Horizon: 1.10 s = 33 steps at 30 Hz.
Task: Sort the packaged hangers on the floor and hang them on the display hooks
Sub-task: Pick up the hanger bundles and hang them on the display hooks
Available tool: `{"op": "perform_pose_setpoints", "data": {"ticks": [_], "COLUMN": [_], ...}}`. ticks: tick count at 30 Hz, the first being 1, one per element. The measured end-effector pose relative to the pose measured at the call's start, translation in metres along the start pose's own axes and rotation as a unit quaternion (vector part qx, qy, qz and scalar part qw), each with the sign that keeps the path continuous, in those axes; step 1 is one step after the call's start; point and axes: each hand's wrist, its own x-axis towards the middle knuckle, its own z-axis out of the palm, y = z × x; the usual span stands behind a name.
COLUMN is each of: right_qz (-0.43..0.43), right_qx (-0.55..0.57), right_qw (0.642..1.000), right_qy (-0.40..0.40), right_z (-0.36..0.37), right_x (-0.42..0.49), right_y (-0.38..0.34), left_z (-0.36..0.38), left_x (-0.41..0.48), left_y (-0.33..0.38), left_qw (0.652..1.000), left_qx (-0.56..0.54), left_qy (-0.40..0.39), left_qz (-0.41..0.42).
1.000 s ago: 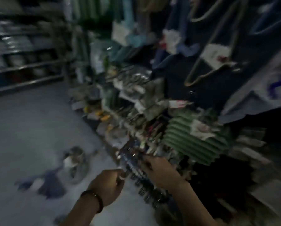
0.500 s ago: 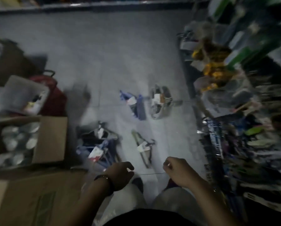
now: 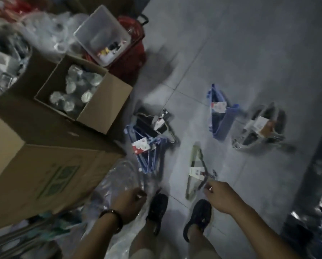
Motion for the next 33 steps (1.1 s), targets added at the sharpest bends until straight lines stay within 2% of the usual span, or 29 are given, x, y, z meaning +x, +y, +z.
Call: {"op": "perform_pose_setpoints", "data": {"ticks": [4,9,12,16,22,27,30,33], "right_qz": [-0.011,0.0,0.017,0.038,0.032,0.073,0.113,0.134], "right_qx": [-0.035,-0.054,-0.034,0.028,0.12,0.209,0.183,0.155], "right_qw": [0.999,0.998,0.997,0.996,0.991,0.975,0.976,0.976], "right_qy": [-0.015,-0.043,-0.061,-0.074,-0.044,-0.029,0.022,0.071], "right_z": [0.019,0.077,0.128,0.19,0.252,0.276,0.291,0.283], "right_x": [0.101,0.218,0.289,0.382,0.508,0.547,0.549,0.538], "right_y": [-0.018,-0.035,-0.039,-0.064,-0.105,-0.122,-0.128,-0.132], "left_z": [0.03,0.071,0.091,0.106,0.132,0.131,0.131,0.133], "left_x": [0.075,0.194,0.276,0.383,0.498,0.524,0.521,0.519], "left_y": [-0.044,-0.097,-0.133,-0.169,-0.204,-0.198,-0.182,-0.169], "left_qw": [0.995,0.979,0.947,0.908,0.858,0.869,0.88,0.89], "left_qx": [-0.091,-0.178,-0.289,-0.371,-0.487,-0.48,-0.464,-0.444], "left_qy": [0.006,0.029,0.046,0.094,0.065,0.02,0.005,0.043], "left_qz": [-0.041,-0.092,-0.135,-0.169,-0.151,-0.122,-0.106,-0.091]}}
